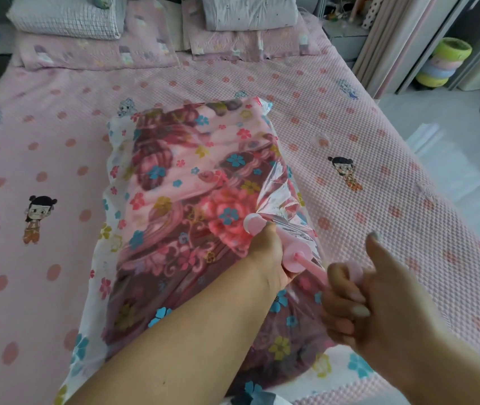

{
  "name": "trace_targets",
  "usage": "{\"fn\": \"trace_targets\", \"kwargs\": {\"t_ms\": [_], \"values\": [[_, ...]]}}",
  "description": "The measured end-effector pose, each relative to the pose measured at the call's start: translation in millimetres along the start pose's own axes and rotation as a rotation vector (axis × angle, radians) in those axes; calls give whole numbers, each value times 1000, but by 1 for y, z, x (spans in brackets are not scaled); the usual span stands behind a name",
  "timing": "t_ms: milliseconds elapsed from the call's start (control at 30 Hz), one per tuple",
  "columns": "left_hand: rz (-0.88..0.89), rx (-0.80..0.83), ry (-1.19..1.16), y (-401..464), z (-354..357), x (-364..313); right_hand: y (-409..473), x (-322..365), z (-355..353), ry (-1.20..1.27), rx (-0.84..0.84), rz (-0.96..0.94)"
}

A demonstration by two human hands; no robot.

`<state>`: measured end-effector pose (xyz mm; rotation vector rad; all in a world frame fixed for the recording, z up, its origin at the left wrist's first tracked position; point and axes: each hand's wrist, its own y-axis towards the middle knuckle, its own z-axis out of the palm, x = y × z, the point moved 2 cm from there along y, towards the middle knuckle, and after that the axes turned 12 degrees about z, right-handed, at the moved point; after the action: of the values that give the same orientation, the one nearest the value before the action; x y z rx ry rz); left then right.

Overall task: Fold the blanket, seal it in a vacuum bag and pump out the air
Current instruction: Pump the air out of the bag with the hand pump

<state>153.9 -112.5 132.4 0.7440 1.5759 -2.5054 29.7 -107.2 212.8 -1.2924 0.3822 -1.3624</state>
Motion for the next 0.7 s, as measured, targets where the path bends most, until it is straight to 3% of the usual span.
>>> {"fn": "trace_targets", "kwargs": {"t_ms": [67,233,500,700], "values": [[12,30,-5,0,0,-1,-9,-6,-1,31,42,-40],[20,-43,104,2,-2,5,26,6,18,-31,-209,-97],[128,-24,90,6,-4,5,-8,-8,2,3,-3,-73],[64,-64,138,3,-4,5,29,9,24,-79,-196,-104]]}}
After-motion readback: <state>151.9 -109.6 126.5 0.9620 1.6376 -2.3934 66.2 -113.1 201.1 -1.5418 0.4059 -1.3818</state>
